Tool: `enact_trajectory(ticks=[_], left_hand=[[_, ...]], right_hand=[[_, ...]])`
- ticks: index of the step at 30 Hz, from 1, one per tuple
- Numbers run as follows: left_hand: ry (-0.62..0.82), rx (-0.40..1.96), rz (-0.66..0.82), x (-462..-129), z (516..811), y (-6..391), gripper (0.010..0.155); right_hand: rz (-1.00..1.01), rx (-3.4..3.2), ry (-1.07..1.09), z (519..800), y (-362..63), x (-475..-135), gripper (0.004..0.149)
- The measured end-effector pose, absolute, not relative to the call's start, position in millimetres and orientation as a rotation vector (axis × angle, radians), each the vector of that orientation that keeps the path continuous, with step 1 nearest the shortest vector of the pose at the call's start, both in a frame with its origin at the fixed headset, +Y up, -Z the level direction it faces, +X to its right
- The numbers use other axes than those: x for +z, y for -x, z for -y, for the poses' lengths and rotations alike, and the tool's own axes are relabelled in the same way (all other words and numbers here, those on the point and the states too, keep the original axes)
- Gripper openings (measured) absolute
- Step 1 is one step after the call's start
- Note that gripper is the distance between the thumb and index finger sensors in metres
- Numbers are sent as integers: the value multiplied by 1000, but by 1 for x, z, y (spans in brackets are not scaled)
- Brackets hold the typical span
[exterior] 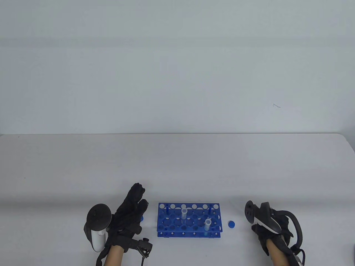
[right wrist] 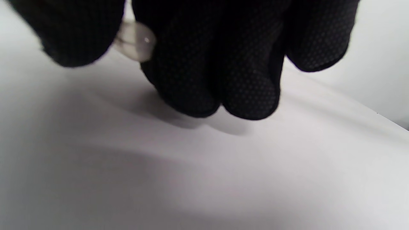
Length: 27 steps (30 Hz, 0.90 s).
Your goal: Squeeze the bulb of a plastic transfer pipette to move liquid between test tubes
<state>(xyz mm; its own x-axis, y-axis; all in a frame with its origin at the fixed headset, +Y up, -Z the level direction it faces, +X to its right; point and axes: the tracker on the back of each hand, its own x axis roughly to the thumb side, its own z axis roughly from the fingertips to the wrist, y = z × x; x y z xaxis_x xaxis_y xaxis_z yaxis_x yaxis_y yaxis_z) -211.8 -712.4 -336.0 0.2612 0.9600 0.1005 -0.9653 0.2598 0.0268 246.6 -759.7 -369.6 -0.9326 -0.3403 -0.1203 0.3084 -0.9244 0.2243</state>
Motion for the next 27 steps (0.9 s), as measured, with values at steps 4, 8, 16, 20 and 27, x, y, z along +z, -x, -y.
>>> enact_trajectory(ticks=[4,8,16,20,27], left_hand=[[-88,1307,68,-336,712,212,92],[-87,1306,65,-336,713,212,92],[-80,1307,59,-336,713,212,92],[-72,1303,55,-337,715,211,92],[-59,1276,40,-338,718,212,92]], right_hand=[[291,-2781,-224,760,-246,-370,49],[295,-2773,-229,759,-244,-368,50],[390,-2814,-253,760,-246,-372,56],[424,-2996,-301,741,-258,-370,60],[101,-3654,19,699,-288,-354,74]])
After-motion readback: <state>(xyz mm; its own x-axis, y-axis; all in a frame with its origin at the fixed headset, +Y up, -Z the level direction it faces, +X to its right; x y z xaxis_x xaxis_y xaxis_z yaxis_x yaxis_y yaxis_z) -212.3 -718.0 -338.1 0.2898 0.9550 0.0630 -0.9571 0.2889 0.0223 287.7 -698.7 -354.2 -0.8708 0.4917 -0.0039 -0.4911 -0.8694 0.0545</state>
